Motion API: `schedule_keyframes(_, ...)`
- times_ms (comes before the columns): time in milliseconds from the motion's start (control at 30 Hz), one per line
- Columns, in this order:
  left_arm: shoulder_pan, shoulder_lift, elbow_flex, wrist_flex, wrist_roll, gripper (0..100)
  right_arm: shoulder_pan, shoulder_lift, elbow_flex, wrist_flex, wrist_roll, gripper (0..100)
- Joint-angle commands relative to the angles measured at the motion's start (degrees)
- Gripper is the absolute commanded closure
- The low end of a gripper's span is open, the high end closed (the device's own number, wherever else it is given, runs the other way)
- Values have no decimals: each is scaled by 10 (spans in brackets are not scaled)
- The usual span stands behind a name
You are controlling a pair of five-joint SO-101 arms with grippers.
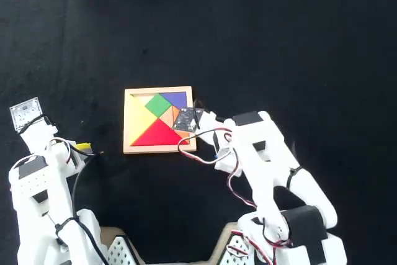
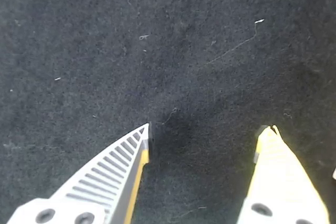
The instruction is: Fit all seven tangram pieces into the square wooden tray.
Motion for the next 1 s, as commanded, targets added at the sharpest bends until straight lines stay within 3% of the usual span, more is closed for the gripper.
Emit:
schedule_keyframes(0, 7, -10, -3, -8, 0, 682, 9, 24, -16, -27, -9, 754)
schedule_keyframes(333, 7, -10, -3, -8, 0, 682, 26, 116, -62, -22, -7, 770)
schedule_keyframes(567, 7, -10, -3, -8, 0, 682, 24, 120, -63, -25, -6, 971)
schedule_keyframes(867, 7, -10, -3, -8, 0, 682, 21, 112, -79, -16, -10, 978)
schedule_keyframes(967, 7, -10, -3, -8, 0, 682, -4, 86, -144, 49, -60, 978)
